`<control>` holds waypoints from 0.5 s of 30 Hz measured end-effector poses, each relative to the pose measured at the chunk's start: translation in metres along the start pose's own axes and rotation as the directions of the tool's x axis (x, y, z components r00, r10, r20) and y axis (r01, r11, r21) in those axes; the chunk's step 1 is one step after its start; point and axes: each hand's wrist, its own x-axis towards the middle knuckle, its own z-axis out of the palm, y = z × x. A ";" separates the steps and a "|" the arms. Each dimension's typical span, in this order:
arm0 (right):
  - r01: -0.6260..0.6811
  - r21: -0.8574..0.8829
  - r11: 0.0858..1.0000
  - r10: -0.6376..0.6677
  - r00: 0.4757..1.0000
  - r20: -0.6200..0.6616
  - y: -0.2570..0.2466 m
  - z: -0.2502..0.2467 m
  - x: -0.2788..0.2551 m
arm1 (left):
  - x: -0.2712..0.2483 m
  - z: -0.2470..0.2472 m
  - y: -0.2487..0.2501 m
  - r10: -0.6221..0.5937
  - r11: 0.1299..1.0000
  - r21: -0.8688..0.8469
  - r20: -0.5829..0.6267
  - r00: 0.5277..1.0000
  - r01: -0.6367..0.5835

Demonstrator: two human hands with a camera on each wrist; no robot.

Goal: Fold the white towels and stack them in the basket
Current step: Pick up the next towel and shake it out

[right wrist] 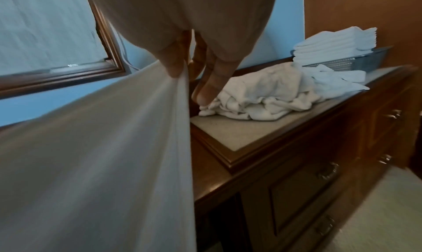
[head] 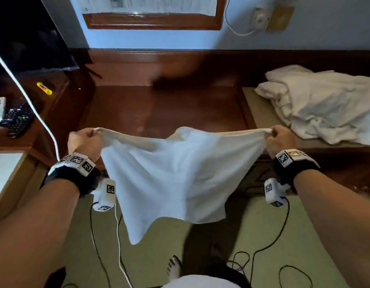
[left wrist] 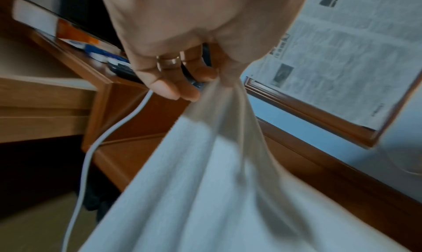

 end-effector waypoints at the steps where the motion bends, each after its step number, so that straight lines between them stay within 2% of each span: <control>1: -0.029 0.006 1.000 0.029 0.999 -0.032 0.011 0.005 -0.004 | 0.002 -0.005 -0.009 -0.023 0.997 0.069 -0.010 1.000 0.024; 3: -0.098 0.001 0.995 0.098 0.992 -0.079 0.027 0.012 -0.010 | 0.011 -0.015 -0.027 -0.078 0.986 0.140 -0.071 0.994 0.087; 6: -0.185 0.000 0.983 0.184 0.978 -0.103 0.038 0.014 -0.009 | 0.027 -0.030 -0.046 -0.139 0.976 0.152 -0.123 0.983 0.157; 9: -0.234 0.034 0.972 0.236 0.966 -0.107 0.027 0.003 -0.012 | 0.041 -0.033 -0.057 -0.193 0.973 0.093 -0.190 0.963 0.213; 13: -0.270 0.262 0.926 0.321 0.931 -0.176 0.001 -0.010 -0.005 | 0.064 -0.026 -0.068 -0.230 0.973 -0.027 -0.267 0.936 0.231; 15: -0.281 0.402 0.872 0.396 0.886 -0.241 0.022 0.003 0.025 | 0.064 -0.024 -0.060 -0.272 0.960 -0.143 -0.300 0.914 0.239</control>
